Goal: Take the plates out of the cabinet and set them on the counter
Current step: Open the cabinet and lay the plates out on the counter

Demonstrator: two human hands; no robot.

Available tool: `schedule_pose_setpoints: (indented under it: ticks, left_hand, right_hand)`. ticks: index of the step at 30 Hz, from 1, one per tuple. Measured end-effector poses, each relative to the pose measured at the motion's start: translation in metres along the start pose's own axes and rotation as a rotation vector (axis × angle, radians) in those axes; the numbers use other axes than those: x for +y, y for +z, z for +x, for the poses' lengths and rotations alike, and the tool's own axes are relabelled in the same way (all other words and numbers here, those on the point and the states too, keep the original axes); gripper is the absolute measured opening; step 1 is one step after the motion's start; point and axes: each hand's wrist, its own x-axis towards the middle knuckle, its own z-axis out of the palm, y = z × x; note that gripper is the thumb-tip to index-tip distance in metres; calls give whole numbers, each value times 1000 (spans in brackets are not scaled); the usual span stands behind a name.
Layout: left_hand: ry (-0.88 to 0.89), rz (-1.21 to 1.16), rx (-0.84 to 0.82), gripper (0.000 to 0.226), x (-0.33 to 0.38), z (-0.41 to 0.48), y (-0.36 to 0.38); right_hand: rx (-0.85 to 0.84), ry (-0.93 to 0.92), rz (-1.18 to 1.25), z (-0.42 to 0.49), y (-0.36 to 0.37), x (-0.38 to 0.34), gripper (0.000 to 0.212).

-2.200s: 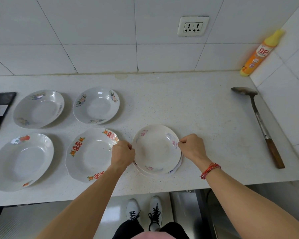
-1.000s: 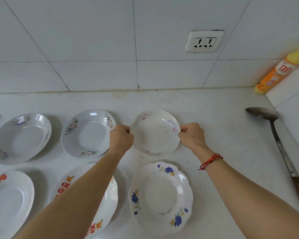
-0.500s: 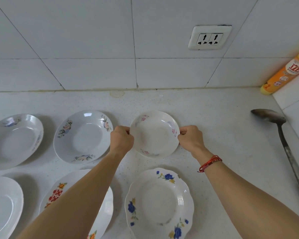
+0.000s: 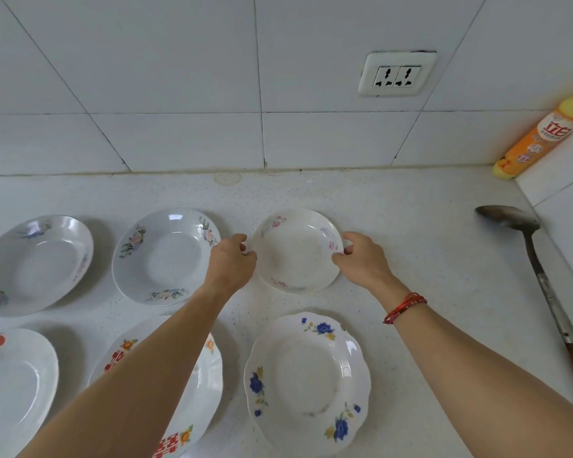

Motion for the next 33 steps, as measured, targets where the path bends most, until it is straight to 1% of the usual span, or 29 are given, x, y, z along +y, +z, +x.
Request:
schedule_pose_setpoints:
  ticks: [2,4,9,14,17,20,25,30,33]
  left_hand:
    - [53,66,11,48,0,-8,-8]
    - [119,138,27,55,1,-20,-17]
    - [279,361,34,63,7,-56,-38]
    - [382,471,79,71,1,-88,-55]
    - [446,574,129,78,-9,-106,-62]
    - [432,624,119,87,-16,-120,-67]
    - [429,621,160,99,-17,-136,-74]
    - [391,625,181,98,-22,-156,-81]
    - [373,635,201,89,-28,-167,-84]
  right_hand:
    - [-5,-21,-26,-8,0,-5,52]
    - [-5,-53,-64,-16,0,-8,55]
    - [36,-127,-196,-45,-1,-17,62]
    - [118,-201,-320,-84,-1,-22,67]
    - [202,-259,-457,-105,2,-24,71]
    - [242,-303,-526,-117,4,-22,71]
    - [268,-354,-563,-128,6,-22,70]
    - [242,-393,-592,-135,7,-23,69]
    - [230,-423,-613,-138,8,-25,69]
